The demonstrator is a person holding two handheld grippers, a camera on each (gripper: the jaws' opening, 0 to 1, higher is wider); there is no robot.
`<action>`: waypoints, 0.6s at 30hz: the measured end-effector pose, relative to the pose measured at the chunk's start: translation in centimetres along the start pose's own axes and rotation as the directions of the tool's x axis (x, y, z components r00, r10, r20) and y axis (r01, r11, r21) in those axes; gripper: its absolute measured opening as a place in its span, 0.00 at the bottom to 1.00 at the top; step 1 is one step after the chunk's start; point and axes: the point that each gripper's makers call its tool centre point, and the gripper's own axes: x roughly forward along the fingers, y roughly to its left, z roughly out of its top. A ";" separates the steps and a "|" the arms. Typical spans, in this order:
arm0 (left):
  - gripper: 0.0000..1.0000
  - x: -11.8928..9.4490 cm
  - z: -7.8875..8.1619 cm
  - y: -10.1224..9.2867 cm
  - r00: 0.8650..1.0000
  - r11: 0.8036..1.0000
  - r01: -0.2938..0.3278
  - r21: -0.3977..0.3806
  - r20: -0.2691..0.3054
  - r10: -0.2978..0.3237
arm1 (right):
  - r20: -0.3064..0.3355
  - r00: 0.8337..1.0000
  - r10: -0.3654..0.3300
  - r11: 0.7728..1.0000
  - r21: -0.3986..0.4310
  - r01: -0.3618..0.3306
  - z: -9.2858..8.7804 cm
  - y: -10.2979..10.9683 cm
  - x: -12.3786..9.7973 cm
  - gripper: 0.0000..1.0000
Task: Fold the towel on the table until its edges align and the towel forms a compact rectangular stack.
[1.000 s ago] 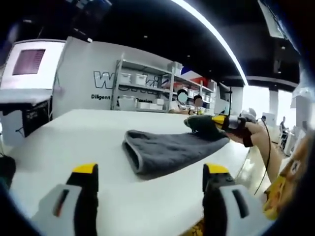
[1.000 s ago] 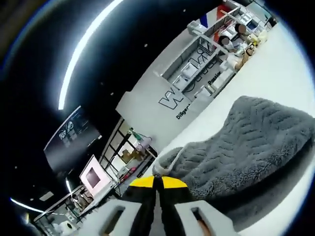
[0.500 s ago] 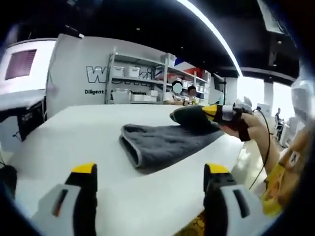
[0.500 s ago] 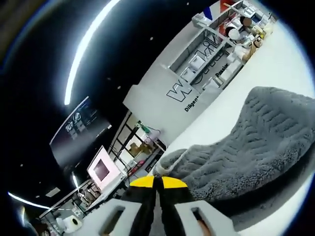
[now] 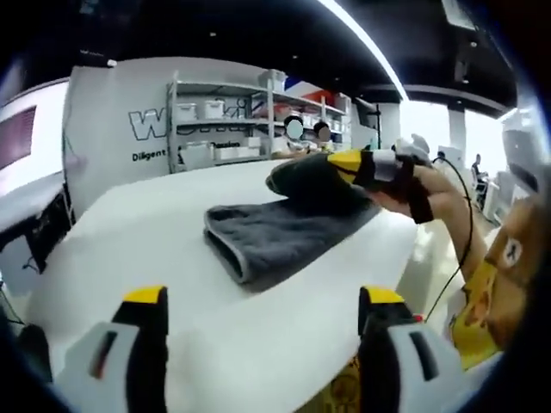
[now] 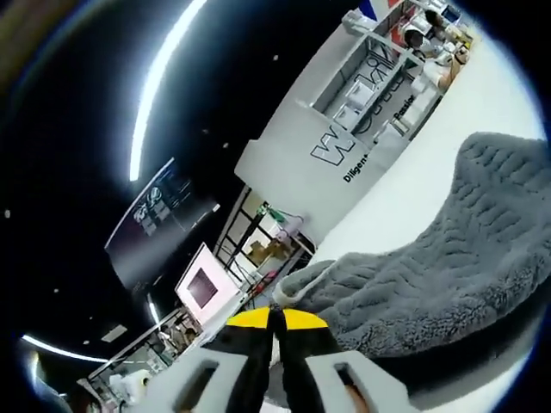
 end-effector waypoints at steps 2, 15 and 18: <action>0.96 -0.1 -0.2 0.1 1.000 1.000 -0.004 -0.012 0.004 0.004 | -0.018 1.000 0.007 1.000 0.004 -0.007 -0.7 0.3 0.5 0.02; 0.95 -1.2 -0.1 0.5 0.999 0.999 -0.026 -0.044 0.030 0.027 | -0.114 0.993 0.031 0.999 -0.040 -0.036 -5.6 2.6 4.1 0.02; 0.95 -1.2 -0.1 0.5 0.999 0.999 -0.025 -0.047 0.031 0.026 | -0.127 0.991 0.037 0.997 -0.062 -0.045 -6.4 3.3 4.6 0.02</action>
